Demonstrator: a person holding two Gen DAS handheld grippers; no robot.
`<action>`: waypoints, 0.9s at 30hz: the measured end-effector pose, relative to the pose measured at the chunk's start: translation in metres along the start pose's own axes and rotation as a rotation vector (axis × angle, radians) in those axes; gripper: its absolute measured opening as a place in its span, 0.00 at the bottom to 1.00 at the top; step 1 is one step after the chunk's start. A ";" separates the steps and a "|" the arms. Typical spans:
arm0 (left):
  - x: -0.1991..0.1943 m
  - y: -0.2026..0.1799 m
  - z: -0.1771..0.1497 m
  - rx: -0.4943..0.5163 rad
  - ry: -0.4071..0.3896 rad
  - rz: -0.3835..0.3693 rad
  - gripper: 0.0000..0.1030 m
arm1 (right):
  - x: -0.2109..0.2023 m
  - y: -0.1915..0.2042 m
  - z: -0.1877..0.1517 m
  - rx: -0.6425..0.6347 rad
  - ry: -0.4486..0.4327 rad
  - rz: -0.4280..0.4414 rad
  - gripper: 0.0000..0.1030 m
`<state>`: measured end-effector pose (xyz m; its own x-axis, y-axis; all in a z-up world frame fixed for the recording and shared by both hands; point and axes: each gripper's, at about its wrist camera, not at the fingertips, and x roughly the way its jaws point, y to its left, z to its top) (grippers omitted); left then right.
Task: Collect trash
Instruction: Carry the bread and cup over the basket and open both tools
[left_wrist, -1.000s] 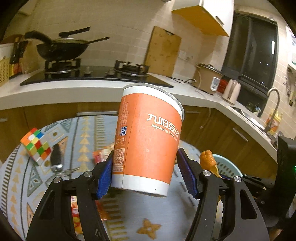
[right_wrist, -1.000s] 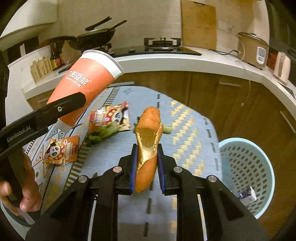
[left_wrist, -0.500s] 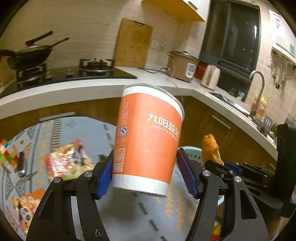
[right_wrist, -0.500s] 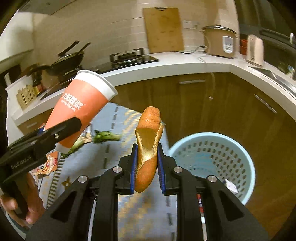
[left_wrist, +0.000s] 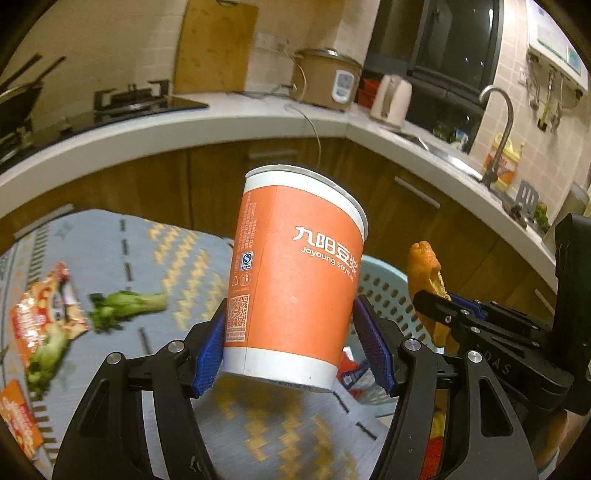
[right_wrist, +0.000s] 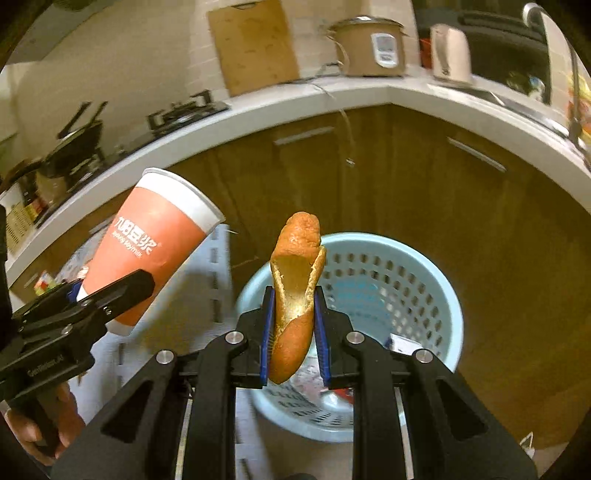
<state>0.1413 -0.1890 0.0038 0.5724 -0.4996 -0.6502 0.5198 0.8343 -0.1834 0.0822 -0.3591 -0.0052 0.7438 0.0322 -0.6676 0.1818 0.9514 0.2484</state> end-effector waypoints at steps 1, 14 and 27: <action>0.005 -0.002 0.001 0.002 0.013 -0.001 0.61 | 0.004 -0.008 -0.001 0.017 0.014 -0.012 0.16; 0.054 -0.018 -0.007 0.001 0.148 -0.046 0.62 | 0.029 -0.052 -0.014 0.126 0.107 -0.070 0.19; 0.038 -0.009 -0.005 -0.034 0.119 -0.058 0.76 | 0.025 -0.054 -0.011 0.157 0.105 -0.043 0.25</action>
<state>0.1548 -0.2144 -0.0233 0.4617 -0.5181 -0.7201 0.5270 0.8132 -0.2472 0.0839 -0.4061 -0.0431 0.6634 0.0319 -0.7476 0.3165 0.8934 0.3189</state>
